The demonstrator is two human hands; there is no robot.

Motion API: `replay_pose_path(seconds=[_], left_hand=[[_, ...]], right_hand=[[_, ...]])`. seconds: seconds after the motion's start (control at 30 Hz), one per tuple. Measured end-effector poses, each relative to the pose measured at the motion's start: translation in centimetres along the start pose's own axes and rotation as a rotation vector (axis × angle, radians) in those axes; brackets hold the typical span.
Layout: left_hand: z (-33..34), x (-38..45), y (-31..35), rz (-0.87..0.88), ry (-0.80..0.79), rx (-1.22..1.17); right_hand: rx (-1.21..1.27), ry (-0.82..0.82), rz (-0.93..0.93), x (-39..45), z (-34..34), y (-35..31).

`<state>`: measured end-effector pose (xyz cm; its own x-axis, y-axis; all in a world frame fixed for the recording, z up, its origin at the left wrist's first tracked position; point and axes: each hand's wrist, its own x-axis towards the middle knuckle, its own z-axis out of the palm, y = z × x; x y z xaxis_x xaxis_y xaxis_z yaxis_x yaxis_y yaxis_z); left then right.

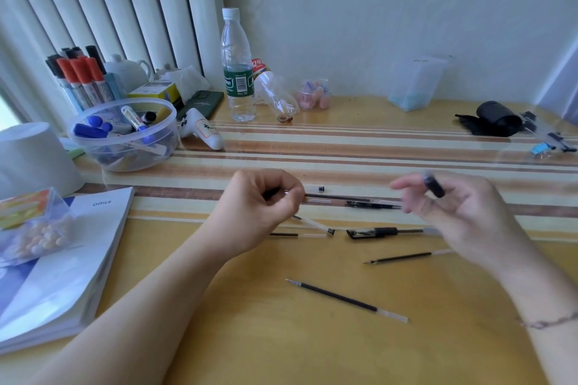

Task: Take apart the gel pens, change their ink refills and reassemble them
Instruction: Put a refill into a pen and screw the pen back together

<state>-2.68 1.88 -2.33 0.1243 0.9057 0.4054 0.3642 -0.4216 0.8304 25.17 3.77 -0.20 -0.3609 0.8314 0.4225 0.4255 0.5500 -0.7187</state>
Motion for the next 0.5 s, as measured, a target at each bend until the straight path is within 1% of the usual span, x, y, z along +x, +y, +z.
replay_pose_path(seconds=[0.1,0.2,0.27,0.33,0.43,0.5], left_hand=[[0.6,-0.2,-0.1,0.011,-0.058,-0.011],[0.1,-0.4,0.0,0.032,-0.102,0.029],[-0.6,-0.4,0.3,0.042,-0.151,0.046],[-1.2,-0.3,0.3,0.057,-0.127,0.07],[-1.6,0.0,0.1,0.061,0.003,0.071],[-1.5,0.0,0.0,0.056,0.003,0.082]], right_hand=[[-0.034,-0.179,-0.041,-0.3,1.6,-0.3],[-0.013,-0.241,-0.046,-0.4,1.7,-0.3],[-0.015,-0.295,-0.089,-0.6,1.7,-0.5],[-0.102,-0.353,-0.127,-0.8,1.9,-1.0],[-0.347,-0.449,-0.146,-1.5,3.0,-1.6],[-0.501,-0.475,-0.165,-1.7,3.6,-1.8]])
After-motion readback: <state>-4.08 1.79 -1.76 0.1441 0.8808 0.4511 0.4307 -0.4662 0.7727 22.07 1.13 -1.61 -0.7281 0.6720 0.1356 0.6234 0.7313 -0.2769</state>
